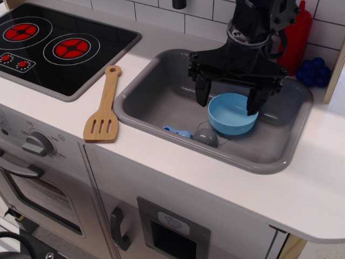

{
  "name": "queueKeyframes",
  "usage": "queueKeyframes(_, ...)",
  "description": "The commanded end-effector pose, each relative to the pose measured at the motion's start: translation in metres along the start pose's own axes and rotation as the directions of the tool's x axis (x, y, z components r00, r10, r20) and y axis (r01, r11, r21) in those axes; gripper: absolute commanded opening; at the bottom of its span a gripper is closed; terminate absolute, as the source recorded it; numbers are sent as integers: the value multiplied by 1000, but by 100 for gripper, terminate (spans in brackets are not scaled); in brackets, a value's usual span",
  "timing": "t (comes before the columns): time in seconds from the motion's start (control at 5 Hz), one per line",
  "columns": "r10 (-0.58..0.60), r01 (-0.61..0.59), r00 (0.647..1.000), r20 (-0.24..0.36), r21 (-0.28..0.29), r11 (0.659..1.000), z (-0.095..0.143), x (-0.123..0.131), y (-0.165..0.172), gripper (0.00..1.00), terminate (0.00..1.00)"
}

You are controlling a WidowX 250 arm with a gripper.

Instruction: Put spoon in bowl sink

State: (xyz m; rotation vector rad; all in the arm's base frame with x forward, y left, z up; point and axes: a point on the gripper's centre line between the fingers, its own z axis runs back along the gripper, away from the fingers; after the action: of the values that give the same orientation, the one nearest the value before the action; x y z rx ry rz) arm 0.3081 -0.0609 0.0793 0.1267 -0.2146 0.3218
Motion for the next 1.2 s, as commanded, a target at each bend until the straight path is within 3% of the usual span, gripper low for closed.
queueKeyframes(0.0, 0, 0, 1000, 0, 0, 1000, 0, 0, 0, 100, 0)
queueKeyframes(0.2, -227, 228, 973, 44, -24, 973, -8, 14, 19, 100, 0)
queueKeyframes(0.4, -447, 451, 892, 69, -53, 891, -23, 30, 33, 100, 0)
queueKeyframes(0.6, -586, 588, 809, 45, -103, 803, -39, 39, 41, 100, 0)
queueKeyframes(0.8, -661, 650, 749, -36, -146, 745, -53, 37, 43, 100, 0)
queueKeyframes(1.0, -714, 699, 697, -63, -162, 696, -73, 29, 44, 100, 0)
